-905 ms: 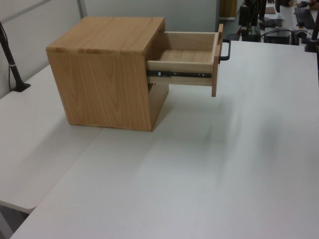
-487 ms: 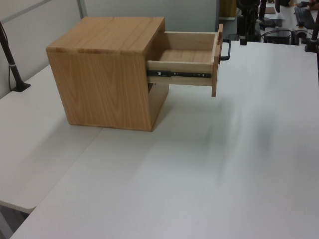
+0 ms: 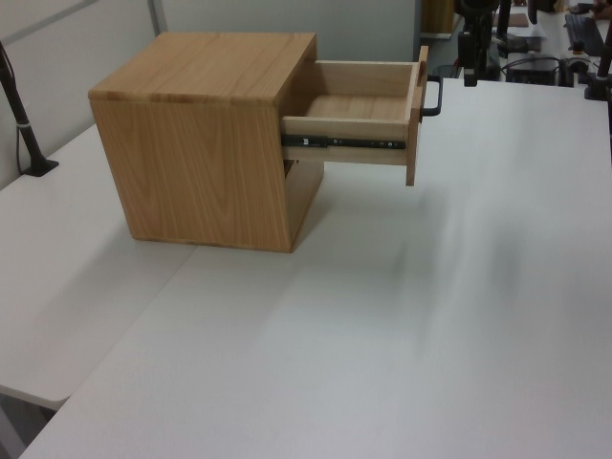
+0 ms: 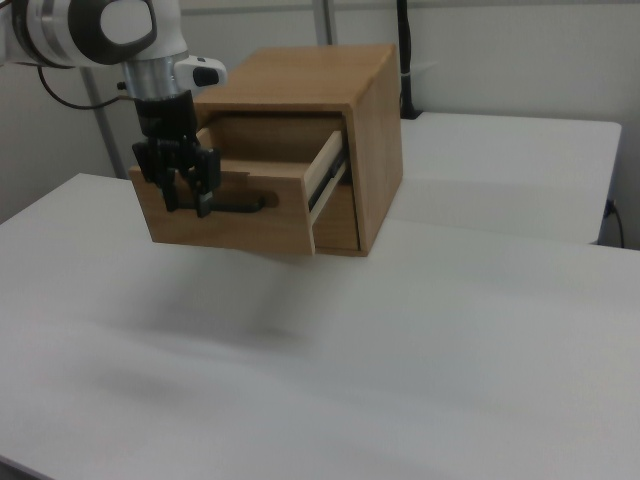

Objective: Close the drawer by sliding it

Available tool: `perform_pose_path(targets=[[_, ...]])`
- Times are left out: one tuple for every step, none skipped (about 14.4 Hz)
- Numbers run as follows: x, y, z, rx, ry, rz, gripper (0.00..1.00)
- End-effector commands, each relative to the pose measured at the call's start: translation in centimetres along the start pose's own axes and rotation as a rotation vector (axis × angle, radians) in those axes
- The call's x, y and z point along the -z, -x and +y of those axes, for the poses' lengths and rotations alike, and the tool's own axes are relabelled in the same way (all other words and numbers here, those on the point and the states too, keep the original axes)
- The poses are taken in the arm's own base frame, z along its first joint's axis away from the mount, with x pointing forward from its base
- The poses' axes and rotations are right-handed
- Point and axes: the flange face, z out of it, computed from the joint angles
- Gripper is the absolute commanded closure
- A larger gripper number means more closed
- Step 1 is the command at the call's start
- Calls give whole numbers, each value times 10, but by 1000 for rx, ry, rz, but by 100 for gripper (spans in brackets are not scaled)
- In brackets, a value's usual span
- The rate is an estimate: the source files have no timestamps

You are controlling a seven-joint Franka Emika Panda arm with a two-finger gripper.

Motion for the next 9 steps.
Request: perform_pose_path(targets=[[1,4,1,67,-20,-29,80],[-6,-2,-2,112,-21,-39,90],[-16,-8,-7,134,-23,-56,95],[-24,-12,-11,142,-22,-69,95],[-35,-22,-13,144,-21,-71,95],[-41,-35,-15,140,-19,-30,95],[-52,-47,-17,140,-19,-14,96],[-61,-58,-19,143,-23,3,98],[-69,-71,-23,139,-49,40,99]])
